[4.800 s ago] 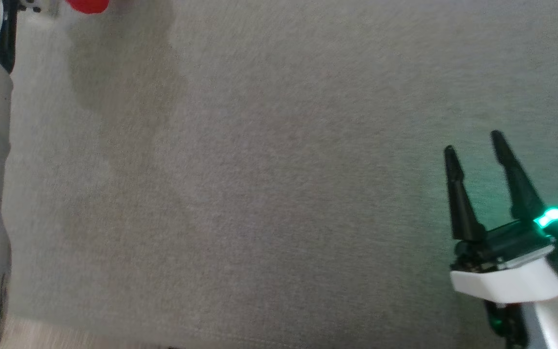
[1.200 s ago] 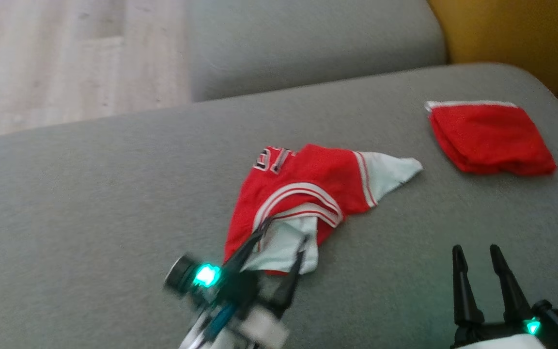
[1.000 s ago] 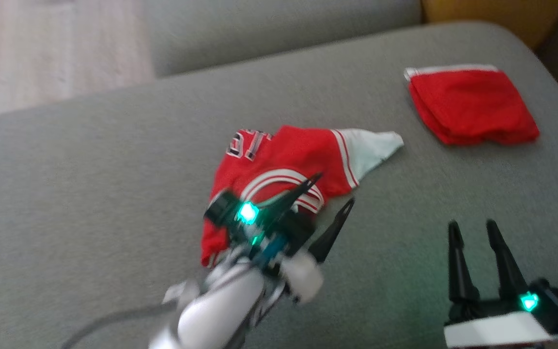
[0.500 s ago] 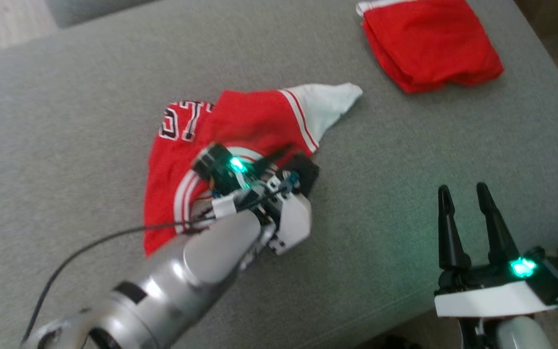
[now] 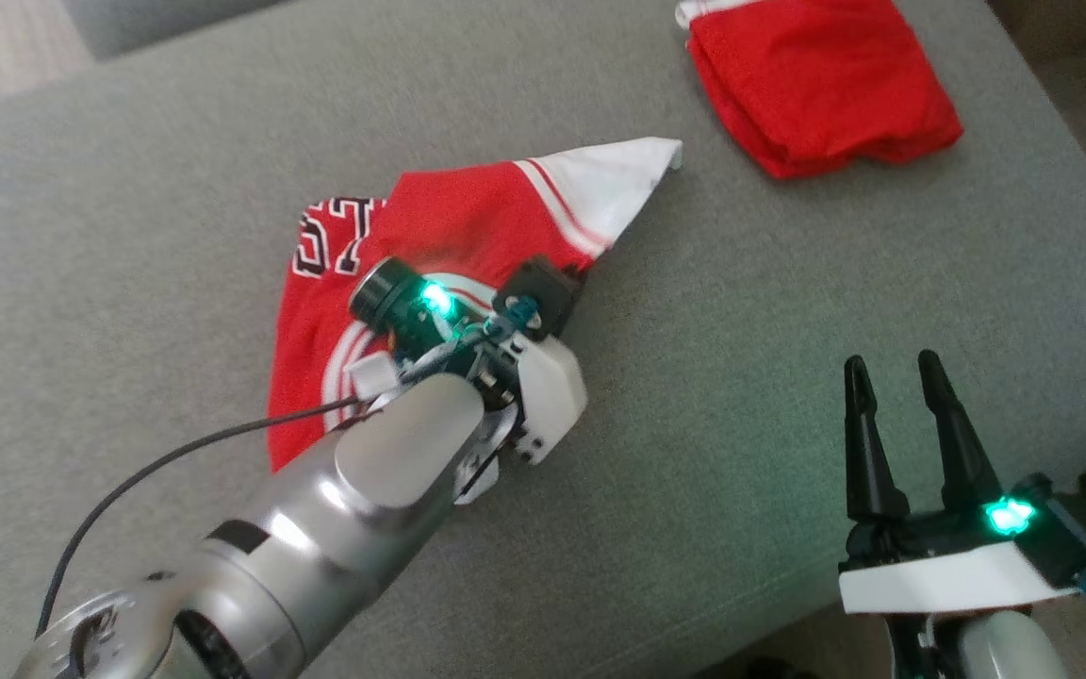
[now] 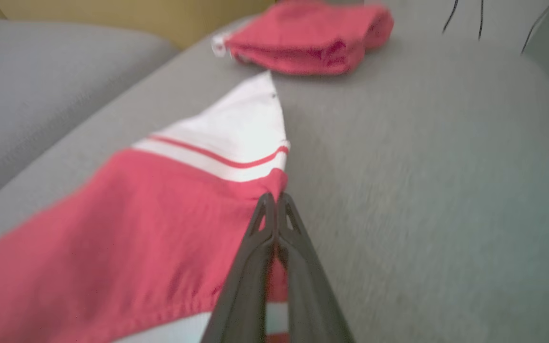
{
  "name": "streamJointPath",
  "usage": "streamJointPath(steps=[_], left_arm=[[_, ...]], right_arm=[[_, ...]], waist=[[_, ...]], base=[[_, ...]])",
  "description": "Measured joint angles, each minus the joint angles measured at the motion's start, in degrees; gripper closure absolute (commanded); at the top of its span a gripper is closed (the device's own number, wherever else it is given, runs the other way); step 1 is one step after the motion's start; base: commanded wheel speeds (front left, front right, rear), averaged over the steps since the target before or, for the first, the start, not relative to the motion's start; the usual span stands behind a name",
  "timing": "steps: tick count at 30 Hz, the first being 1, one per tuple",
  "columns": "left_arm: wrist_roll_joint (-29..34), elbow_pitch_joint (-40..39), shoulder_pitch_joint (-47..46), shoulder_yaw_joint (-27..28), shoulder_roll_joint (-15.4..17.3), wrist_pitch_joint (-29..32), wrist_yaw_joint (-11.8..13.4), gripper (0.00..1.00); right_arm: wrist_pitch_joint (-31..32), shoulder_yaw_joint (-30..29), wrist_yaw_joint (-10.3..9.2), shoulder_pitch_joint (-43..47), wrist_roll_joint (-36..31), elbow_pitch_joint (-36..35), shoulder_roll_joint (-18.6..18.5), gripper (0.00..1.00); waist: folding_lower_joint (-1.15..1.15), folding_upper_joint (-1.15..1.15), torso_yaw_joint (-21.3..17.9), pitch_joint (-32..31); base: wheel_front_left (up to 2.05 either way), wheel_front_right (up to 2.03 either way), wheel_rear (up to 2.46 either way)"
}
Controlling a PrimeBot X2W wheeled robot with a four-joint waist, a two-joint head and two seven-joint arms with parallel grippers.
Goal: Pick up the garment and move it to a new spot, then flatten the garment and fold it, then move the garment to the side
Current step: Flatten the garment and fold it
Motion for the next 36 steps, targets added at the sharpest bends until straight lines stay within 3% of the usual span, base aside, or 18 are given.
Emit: streamJointPath(steps=[8,14,19,22,25,29,30,31,36], left_arm=[[-6.68,-4.78,-8.88,2.43,-0.07,-10.15,-0.43,1.00],[-8.64,-3.09,-20.29,9.85,0.09,-16.05,-2.41,1.00],[-11.60,-2.80,-26.78,14.92,2.46,-17.22,-4.52,1.00],[-14.92,-2.81,-22.77,15.57,4.43,-15.13,-6.16,1.00],[-16.90,-3.24,-12.41,14.64,7.09,-13.82,-6.65,1.00],[-19.68,-4.83,3.98,14.54,12.43,-14.90,-4.28,1.00],[-19.68,-4.83,3.98,14.54,12.43,-14.90,-4.28,1.00],[-20.42,-5.34,10.38,14.79,15.74,-15.97,-2.38,1.00],[-21.80,-7.78,20.48,17.24,21.11,-18.01,0.79,1.00]], right_arm=[[0.00,0.05,0.00,4.10,-0.18,0.23,-0.01,0.00],[0.00,0.30,0.00,7.43,-0.16,0.19,-0.01,0.00],[0.01,0.04,0.00,9.58,0.51,-0.15,0.01,0.00],[0.01,-0.31,0.00,9.60,0.86,-0.42,0.00,0.00],[0.01,-1.41,0.00,9.66,1.16,-0.77,0.00,0.00],[0.00,-1.58,0.00,10.49,1.15,-1.01,0.00,0.00],[0.00,-1.58,0.00,10.49,1.15,-1.01,0.00,0.00],[0.00,-1.64,0.00,10.69,1.01,-1.02,0.00,0.00],[0.01,-1.72,0.00,10.56,0.82,-1.09,0.00,0.00]], waist=[[-0.02,0.00,2.24,-7.70],[-0.02,0.00,5.06,-13.79],[-0.02,0.00,9.25,-16.19],[-0.02,0.00,11.71,-16.93],[-0.01,0.00,13.98,-17.16],[-0.01,0.00,16.15,-16.59],[-0.01,0.00,16.15,-16.59],[0.00,0.00,16.84,-15.89],[-0.01,0.00,18.20,-14.40]], base=[[0.00,0.00,0.00],[0.00,0.00,0.00],[0.00,0.00,0.00],[0.00,0.00,0.00],[0.00,0.00,0.00],[0.00,0.00,0.00],[0.00,0.00,0.00],[0.00,0.00,0.00],[0.00,0.00,0.00]])
